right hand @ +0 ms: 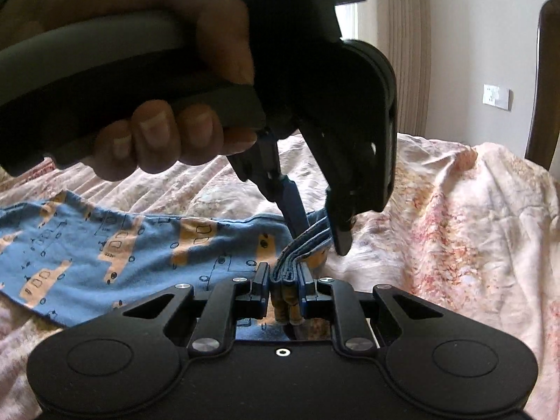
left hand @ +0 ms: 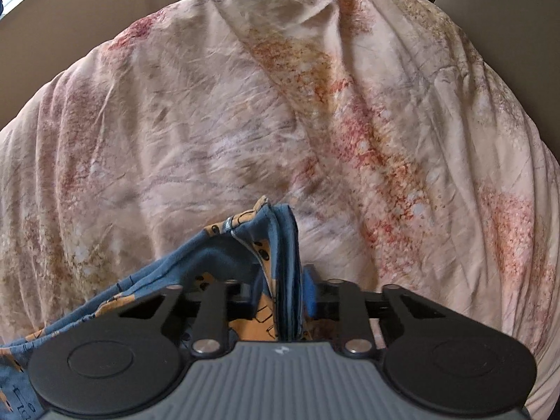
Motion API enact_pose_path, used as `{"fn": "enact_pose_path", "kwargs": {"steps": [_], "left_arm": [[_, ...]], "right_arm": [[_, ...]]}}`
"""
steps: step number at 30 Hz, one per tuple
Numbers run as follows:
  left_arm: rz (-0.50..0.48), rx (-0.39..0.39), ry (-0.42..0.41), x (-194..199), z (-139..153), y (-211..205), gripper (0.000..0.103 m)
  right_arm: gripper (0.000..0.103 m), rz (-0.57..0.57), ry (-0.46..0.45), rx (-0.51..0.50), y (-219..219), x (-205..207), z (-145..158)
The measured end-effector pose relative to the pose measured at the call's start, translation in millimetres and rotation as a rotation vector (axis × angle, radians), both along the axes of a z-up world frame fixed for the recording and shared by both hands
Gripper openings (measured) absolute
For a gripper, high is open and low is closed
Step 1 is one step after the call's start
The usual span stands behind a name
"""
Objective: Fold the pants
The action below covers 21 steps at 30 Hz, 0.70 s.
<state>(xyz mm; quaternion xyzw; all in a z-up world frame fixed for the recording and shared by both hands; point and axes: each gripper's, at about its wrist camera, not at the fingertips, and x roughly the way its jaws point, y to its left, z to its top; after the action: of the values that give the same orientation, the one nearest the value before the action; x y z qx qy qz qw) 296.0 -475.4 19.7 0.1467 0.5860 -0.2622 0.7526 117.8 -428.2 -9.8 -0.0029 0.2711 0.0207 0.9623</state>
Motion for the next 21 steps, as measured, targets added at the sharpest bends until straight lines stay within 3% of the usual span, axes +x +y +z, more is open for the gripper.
{"fn": "enact_pose_path", "kwargs": {"steps": [2, 6, 10, 15, 21], "left_arm": [[0.01, -0.012, 0.003, 0, 0, 4, 0.012], [0.025, -0.047, -0.006, -2, 10, 17, 0.01], [0.088, -0.133, 0.014, -3, 27, 48, 0.01], [0.191, -0.259, 0.02, -14, 46, 117, 0.01], [0.362, -0.384, 0.008, -30, 48, 222, 0.01]], "right_arm": [[0.017, 0.009, -0.002, -0.014, 2, -1, -1], [0.017, 0.03, -0.013, -0.047, 8, -1, -1], [0.017, 0.067, -0.064, -0.077, 18, -7, 3], [0.017, 0.165, -0.159, -0.096, 38, -18, 12], [0.017, 0.345, -0.204, -0.196, 95, -28, 22]]}}
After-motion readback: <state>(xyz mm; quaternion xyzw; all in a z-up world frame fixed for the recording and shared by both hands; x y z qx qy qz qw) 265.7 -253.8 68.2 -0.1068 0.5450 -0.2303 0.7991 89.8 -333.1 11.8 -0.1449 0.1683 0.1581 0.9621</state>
